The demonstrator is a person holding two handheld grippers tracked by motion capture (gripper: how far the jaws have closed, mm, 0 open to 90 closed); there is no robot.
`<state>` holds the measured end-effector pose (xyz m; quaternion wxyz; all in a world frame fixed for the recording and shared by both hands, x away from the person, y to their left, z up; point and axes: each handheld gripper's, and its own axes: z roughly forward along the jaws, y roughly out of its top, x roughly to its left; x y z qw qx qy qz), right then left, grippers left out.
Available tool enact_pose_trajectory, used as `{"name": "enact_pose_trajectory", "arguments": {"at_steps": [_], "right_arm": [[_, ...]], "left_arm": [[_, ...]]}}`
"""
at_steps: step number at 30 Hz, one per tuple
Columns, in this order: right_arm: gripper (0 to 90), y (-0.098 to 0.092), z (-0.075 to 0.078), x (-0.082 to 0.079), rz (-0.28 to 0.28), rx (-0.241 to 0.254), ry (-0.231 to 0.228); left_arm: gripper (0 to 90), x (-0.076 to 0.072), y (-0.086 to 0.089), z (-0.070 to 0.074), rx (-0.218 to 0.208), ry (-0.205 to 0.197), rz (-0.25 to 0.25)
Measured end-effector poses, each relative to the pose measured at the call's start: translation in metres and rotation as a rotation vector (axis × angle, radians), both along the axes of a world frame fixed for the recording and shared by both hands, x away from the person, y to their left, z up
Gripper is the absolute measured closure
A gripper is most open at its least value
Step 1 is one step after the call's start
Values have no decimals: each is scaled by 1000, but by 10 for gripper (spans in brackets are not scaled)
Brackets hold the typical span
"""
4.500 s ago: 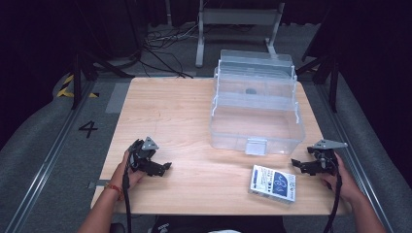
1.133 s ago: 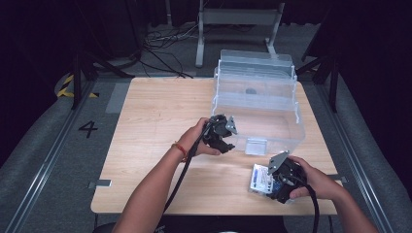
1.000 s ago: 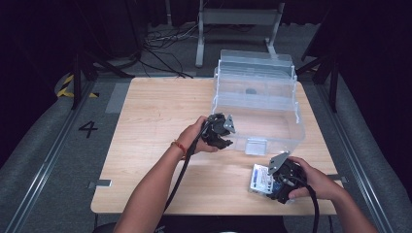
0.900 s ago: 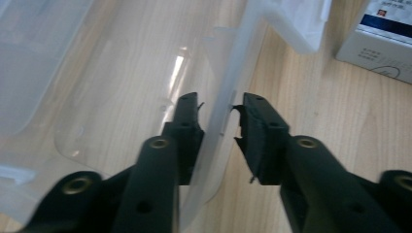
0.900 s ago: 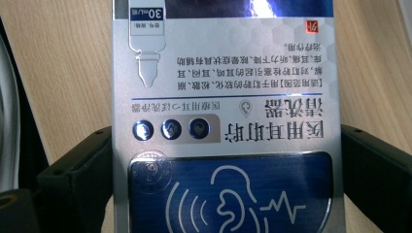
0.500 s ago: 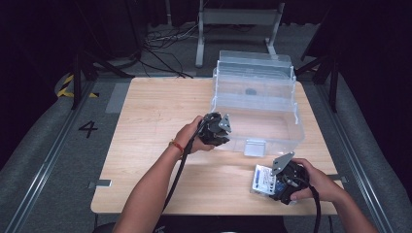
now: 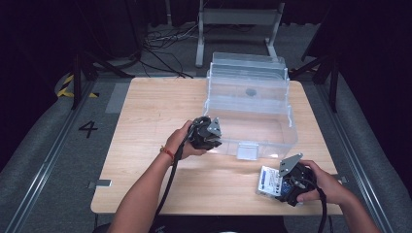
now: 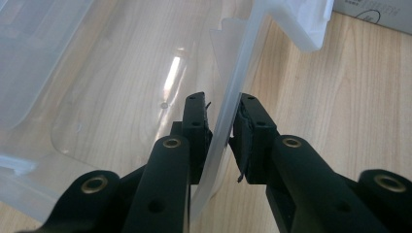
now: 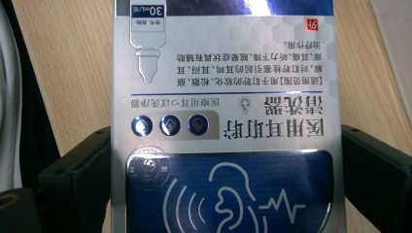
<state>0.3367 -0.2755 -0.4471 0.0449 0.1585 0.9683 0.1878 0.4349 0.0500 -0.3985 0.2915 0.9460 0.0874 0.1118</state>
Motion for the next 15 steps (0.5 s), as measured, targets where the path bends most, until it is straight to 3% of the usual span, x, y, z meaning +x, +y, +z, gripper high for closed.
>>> {"name": "enact_pose_trajectory", "arguments": {"at_steps": [6,15], "right_arm": [[50,-2,0,-1,-3,-6,1],[51,-9,1,0,-8,-12,8]], "left_arm": [[766,-6,14,0,-15,18,20],[769,-18,30,-1,-27,6,14]]}}
